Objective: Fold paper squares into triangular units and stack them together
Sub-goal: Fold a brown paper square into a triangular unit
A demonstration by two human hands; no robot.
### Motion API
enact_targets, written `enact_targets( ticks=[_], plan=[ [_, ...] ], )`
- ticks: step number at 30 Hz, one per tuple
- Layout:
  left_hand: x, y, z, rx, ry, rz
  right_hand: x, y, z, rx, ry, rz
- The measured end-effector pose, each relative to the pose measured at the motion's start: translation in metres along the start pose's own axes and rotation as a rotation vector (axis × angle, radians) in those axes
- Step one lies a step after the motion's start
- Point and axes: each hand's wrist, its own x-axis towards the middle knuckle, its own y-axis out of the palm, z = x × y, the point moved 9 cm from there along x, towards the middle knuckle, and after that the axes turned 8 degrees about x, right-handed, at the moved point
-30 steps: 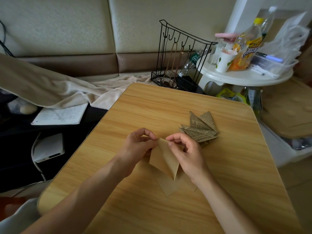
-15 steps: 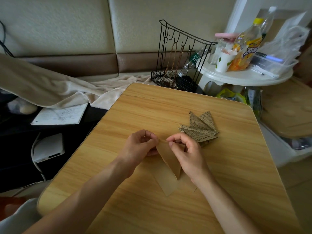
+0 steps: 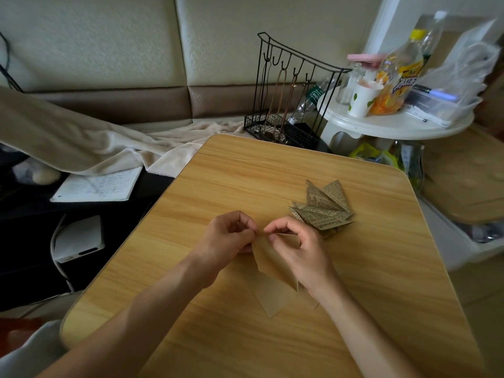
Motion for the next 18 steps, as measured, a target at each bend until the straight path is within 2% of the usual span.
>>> enact_targets(
  ticks=[10,18],
  plan=[
    [0.0004,0.0032,0.003,-0.169,-0.066,0.027,0.0003,0.0001,-0.0028,0.001,-0.003,0.0],
    [0.0022,0.0002,0.0058,-0.186,-0.051,0.018,-0.0005,0.0002,0.0007,-0.001,-0.025,-0.01]
  ],
)
